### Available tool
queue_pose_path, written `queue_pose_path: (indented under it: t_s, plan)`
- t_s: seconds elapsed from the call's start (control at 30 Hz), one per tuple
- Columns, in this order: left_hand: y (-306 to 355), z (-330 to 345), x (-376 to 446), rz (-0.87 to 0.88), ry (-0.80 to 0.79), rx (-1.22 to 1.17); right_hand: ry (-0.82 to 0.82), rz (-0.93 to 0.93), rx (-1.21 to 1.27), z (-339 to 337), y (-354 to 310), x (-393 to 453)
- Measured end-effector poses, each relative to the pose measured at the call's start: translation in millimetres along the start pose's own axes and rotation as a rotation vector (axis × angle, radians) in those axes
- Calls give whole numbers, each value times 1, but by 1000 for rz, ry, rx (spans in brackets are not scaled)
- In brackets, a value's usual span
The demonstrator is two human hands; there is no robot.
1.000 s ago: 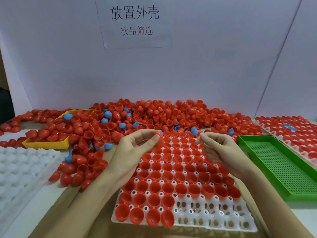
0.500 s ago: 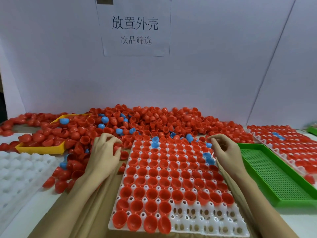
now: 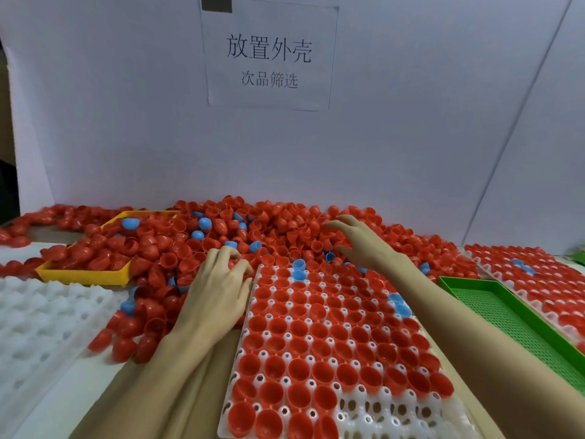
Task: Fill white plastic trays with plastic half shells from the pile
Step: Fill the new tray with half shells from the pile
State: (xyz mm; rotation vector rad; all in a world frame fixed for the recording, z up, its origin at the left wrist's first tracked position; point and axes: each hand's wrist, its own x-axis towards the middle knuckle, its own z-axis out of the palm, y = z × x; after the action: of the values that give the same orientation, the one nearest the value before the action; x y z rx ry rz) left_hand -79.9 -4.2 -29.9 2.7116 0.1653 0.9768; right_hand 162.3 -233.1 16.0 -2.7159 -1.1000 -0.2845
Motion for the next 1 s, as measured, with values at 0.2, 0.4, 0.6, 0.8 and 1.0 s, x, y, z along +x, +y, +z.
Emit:
queue_pose_path:
  t_s: [0.2, 0.4, 0.6, 0.8, 1.0]
  plan:
    - [-6, -2, 2, 13, -41, -19, -86, 56, -153, 19, -4, 34]
    - [0, -6, 3, 46, -29, -44, -5, 118, -81, 33, -7, 34]
    - [1, -6, 3, 50, -23, -69, 152, 107, 188, 19, 0, 15]
    - [4, -6, 1, 48, -13, -87, 271, 208, 731, 3, 12, -23]
    - [10, -5, 0, 60, -35, -97, 206, 314, 1096, -1, 23, -44]
